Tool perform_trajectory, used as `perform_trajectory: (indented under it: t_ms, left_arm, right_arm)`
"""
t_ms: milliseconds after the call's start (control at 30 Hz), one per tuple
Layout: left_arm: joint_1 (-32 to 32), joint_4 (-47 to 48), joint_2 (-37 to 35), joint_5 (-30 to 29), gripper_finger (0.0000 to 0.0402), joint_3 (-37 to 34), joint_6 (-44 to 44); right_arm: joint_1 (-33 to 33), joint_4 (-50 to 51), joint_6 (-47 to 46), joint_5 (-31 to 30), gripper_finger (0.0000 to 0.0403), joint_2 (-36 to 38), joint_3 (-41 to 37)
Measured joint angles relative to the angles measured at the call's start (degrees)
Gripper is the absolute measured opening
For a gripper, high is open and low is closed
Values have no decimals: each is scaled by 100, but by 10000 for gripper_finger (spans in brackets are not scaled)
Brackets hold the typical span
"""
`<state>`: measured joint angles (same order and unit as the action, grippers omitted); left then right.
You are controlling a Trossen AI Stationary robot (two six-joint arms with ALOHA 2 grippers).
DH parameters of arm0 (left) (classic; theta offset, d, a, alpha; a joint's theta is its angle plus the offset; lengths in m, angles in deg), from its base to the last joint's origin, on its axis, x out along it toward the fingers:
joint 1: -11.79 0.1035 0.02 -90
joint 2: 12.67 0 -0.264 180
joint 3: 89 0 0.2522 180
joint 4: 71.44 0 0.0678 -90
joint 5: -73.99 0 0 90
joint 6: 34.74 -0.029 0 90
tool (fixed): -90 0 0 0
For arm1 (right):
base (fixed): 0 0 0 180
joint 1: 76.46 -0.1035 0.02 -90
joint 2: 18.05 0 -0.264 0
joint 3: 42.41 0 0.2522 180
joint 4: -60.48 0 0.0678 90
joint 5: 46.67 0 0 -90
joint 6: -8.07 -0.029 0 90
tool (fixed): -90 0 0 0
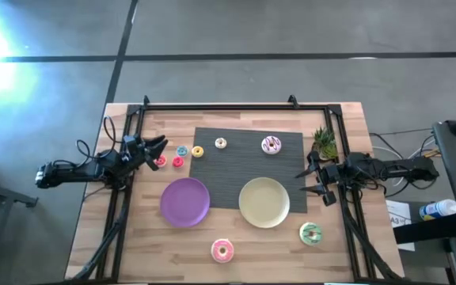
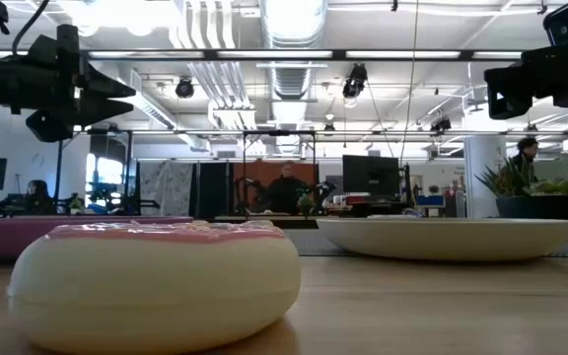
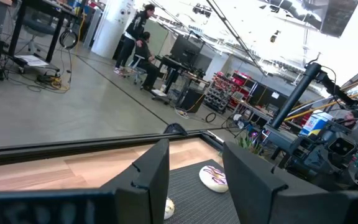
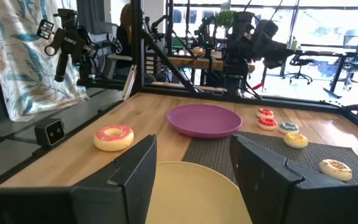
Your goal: Pick & Place donuts
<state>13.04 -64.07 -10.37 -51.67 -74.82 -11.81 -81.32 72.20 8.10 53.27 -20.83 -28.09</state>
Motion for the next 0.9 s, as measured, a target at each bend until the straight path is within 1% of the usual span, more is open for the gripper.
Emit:
perform_trajectory:
  t_ms: [167, 200, 233, 300, 433, 500, 733, 800, 900]
  left_arm:
    - [0, -1, 0, 2, 124, 1, -1]
    - [-2, 1, -2, 0, 124, 1, -1]
    - [0, -1, 0, 0, 124, -1, -1]
    - [-1, 0, -1, 2, 124, 0, -1]
    - [0, 1, -1, 1, 124, -1, 1]
    - [-1, -1, -1, 1, 124, 0, 0]
    - [0, 1, -2, 2, 124, -1, -1]
    - [0, 1, -2, 0, 124, -1, -1]
    - [0, 1, -1, 1, 124, 0, -1]
  right_arm:
    - [0, -1, 0, -4, 194, 0, 0]
    - [0, -15, 1, -78, 194, -1, -2]
    - [0, -67, -76, -287, 194, -9, -2]
    - [7, -58, -844, -608, 194, -33, -2]
    - [4, -23, -2883, -697, 194, -50, -2]
    - [4, -21, -3640, -720, 194, -68, -2]
    - [0, -82, -5590, -731, 194, -65, -2]
    - [0, -283, -6077, -957, 194, -73, -2]
    - [0, -639, -6383, -1570, 194, -75, -2]
